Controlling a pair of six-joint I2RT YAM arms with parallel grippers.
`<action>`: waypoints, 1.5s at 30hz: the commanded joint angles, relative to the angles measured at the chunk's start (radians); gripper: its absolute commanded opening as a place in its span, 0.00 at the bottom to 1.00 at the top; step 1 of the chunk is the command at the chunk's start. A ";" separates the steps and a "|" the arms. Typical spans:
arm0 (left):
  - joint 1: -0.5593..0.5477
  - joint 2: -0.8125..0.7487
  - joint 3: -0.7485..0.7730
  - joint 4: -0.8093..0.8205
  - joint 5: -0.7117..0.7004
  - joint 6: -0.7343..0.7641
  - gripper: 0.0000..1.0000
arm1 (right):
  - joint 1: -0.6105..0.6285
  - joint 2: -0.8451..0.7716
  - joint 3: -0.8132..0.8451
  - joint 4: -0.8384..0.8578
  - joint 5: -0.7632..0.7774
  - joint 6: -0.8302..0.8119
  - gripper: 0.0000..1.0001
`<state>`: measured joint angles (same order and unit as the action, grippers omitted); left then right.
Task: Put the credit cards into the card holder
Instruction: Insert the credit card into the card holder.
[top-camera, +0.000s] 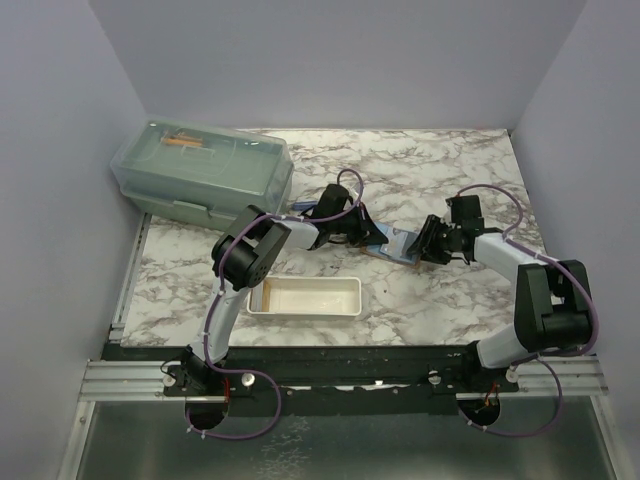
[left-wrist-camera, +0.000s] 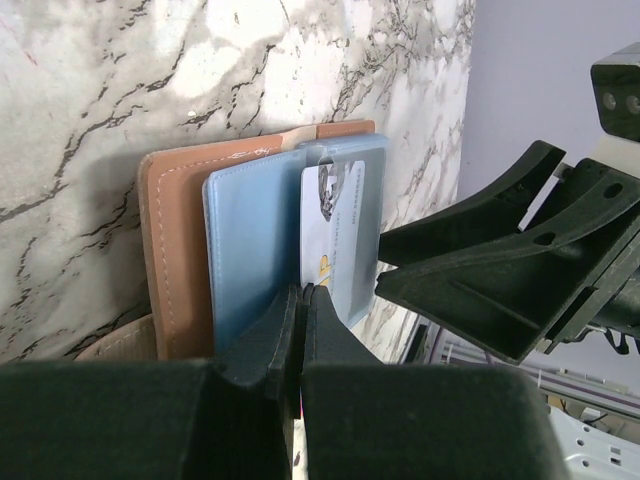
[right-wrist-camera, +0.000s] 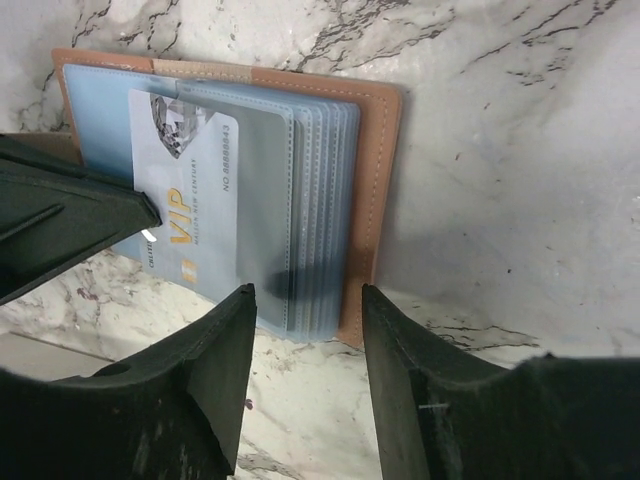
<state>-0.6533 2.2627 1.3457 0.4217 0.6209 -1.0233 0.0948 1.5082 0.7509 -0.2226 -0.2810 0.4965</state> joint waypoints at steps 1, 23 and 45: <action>-0.014 0.020 0.006 -0.047 0.010 0.023 0.00 | -0.022 -0.021 0.016 -0.029 -0.034 -0.016 0.49; -0.090 0.009 0.073 -0.158 -0.073 0.020 0.00 | -0.030 0.018 -0.028 0.085 -0.125 -0.002 0.18; -0.168 -0.032 0.218 -0.503 -0.117 0.159 0.29 | -0.030 -0.006 -0.060 0.105 -0.152 0.052 0.14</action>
<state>-0.7444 2.2585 1.5539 0.0196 0.4324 -0.8959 0.0444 1.5261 0.6998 -0.1047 -0.4232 0.5396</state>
